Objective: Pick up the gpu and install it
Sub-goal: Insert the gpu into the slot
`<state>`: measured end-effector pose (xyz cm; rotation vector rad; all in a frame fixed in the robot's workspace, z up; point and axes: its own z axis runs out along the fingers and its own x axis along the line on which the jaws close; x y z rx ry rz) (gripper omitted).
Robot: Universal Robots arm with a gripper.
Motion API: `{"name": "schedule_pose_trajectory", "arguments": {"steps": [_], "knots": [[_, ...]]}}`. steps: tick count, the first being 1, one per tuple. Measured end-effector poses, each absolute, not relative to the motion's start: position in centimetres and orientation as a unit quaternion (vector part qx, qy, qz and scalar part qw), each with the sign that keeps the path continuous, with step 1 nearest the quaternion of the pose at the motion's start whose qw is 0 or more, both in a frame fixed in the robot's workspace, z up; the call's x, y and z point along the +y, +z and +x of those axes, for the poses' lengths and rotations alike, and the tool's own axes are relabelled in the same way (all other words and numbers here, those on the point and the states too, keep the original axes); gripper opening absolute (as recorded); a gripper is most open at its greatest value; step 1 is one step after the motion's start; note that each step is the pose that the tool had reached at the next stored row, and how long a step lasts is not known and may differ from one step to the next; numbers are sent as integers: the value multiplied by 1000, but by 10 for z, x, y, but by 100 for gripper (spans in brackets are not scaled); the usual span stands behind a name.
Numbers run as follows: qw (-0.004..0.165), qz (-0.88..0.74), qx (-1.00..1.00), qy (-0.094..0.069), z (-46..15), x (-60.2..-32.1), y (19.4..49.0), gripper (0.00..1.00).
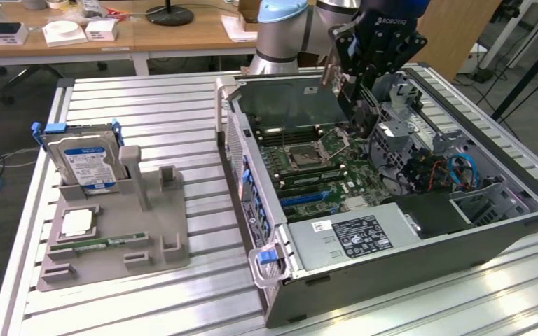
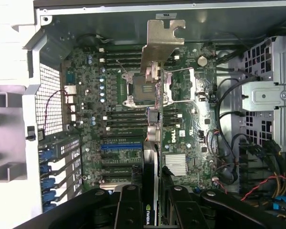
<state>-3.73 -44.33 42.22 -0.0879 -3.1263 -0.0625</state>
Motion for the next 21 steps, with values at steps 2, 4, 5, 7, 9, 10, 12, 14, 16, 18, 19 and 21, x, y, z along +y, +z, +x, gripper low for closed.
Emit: {"name": "schedule_pose_trajectory", "arguments": {"steps": [2, 4, 5, 7, 9, 10, 12, 14, 16, 18, 19, 21], "knots": [[7, -22, -1000, -20, -37, -443, 422, 26], [7, -15, -1000, -20, -37, -443, 422, 26], [7, -11, -1000, -20, -37, -443, 422, 26], [7, -3, -1000, -20, -37, -443, 422, 26], [7, 5, -1000, -20, -37, -443, 422, 26], [7, 9, -1000, -20, -37, -443, 422, 26], [8, 18, -1000, -20, -37, -443, 422, 26], [8, 26, -999, -20, -37, -443, 422, 26], [8, 34, -999, -20, -37, -443, 422, 26], [8, 42, -999, -19, -37, -443, 422, 26], [8, 46, -999, -19, -37, -443, 422, 26], [8, 54, -998, -19, -37, -443, 422, 26]]}}
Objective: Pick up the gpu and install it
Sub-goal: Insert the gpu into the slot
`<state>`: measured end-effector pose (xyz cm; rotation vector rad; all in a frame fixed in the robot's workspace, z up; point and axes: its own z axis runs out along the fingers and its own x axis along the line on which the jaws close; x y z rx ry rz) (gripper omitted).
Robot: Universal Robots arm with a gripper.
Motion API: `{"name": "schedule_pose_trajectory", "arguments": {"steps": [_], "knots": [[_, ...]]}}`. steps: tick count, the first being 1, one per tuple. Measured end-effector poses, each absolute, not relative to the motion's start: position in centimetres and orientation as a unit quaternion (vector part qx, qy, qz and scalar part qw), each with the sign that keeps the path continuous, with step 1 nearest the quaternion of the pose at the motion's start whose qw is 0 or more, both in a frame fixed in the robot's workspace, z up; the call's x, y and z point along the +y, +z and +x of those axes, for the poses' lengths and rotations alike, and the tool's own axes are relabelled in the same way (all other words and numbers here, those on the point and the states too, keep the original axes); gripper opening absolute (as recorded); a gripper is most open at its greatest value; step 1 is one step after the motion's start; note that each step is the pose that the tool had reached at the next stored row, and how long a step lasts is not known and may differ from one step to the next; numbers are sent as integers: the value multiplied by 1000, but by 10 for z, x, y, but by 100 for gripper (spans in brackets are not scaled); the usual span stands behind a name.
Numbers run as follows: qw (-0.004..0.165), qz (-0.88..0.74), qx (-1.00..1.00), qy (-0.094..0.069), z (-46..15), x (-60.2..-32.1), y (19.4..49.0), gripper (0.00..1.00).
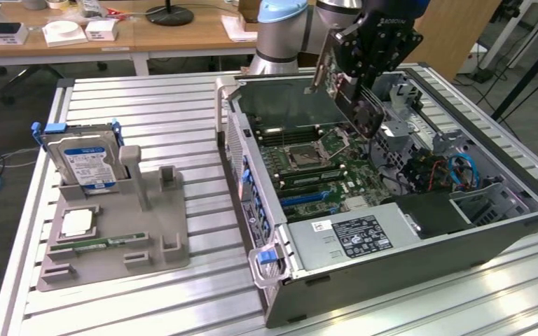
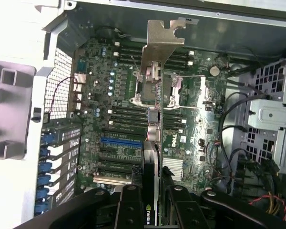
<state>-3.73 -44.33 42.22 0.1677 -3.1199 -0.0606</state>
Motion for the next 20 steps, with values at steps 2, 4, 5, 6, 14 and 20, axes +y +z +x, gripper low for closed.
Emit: {"name": "schedule_pose_trajectory", "arguments": {"steps": [2, 4, 5, 6, 14, 20], "knots": [[8, 62, -998, -19, -37, -443, 422, 26], [9, 71, -997, -19, -37, -443, 422, 26], [9, 75, -997, -19, -37, -443, 422, 26], [9, 79, -997, -19, -37, -443, 422, 26], [9, 114, -993, -19, -37, -443, 422, 26], [10, 139, -990, -19, -37, -443, 422, 26]]}}
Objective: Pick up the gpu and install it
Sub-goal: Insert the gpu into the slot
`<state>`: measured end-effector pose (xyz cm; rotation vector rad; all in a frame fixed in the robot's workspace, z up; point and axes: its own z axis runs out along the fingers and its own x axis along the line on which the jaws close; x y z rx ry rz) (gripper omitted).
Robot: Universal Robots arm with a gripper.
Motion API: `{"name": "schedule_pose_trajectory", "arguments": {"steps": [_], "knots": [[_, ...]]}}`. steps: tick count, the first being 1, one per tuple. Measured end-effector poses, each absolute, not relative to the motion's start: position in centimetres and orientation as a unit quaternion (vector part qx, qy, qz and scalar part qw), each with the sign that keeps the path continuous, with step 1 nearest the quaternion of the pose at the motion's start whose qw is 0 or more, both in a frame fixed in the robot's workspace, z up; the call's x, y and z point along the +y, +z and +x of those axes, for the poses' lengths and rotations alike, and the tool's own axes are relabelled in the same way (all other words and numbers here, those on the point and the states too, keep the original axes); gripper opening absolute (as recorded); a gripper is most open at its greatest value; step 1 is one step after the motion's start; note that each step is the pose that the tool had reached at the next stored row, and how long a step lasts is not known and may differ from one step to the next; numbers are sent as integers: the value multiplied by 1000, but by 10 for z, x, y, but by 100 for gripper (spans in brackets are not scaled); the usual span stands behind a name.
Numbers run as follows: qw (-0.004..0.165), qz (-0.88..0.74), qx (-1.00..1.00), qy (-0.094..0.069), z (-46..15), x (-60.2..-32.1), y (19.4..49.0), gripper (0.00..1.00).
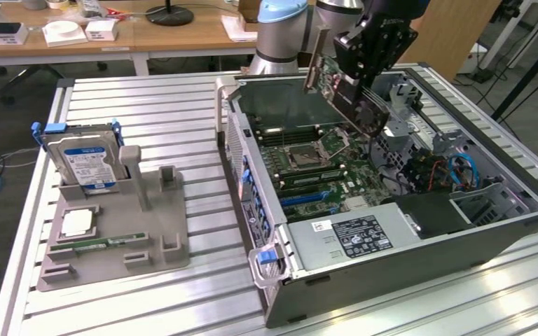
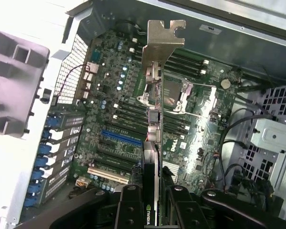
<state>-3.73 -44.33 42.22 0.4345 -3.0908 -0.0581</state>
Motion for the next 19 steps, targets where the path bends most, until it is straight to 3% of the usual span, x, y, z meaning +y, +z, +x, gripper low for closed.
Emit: {"name": "schedule_pose_trajectory", "arguments": {"steps": [19], "knots": [[11, 211, -977, -18, -37, -443, 422, 26]]}}
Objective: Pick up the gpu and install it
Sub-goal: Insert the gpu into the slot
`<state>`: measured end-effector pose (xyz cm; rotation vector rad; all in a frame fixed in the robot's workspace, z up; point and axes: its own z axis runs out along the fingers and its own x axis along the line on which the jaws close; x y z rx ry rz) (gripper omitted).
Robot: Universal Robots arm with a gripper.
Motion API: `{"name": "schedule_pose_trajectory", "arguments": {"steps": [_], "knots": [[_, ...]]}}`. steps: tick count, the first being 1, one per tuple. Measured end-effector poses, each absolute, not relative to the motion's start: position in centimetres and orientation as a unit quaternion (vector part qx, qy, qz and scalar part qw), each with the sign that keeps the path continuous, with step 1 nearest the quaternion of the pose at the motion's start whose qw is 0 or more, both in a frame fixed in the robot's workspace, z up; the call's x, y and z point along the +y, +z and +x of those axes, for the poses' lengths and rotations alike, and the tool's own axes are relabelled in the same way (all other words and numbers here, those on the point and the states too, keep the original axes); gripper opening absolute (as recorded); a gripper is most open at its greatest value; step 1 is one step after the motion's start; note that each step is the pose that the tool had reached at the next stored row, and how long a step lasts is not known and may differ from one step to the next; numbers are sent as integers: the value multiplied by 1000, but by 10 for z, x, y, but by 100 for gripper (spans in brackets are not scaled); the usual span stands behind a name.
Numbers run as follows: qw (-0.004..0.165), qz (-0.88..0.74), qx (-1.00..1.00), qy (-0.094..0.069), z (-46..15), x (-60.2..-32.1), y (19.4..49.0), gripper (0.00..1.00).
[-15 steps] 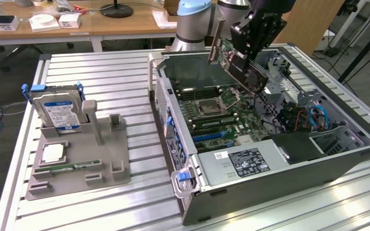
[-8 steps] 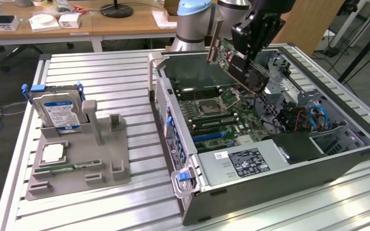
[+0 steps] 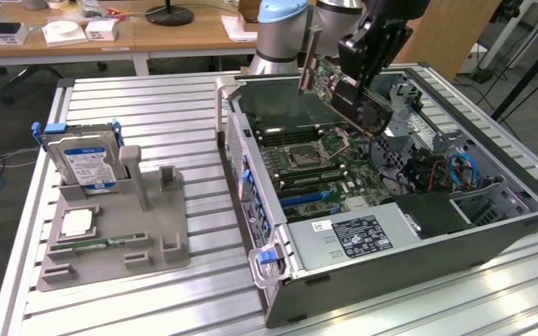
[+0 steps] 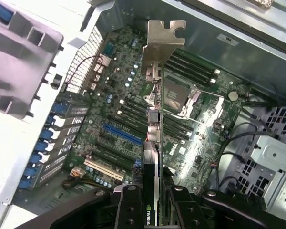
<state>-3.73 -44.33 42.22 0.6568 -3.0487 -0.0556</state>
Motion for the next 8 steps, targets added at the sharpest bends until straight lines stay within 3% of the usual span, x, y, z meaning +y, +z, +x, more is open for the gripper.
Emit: {"name": "schedule_pose_trajectory", "arguments": {"steps": [8], "knots": [[12, 242, -970, -17, -37, -443, 422, 26]]}}
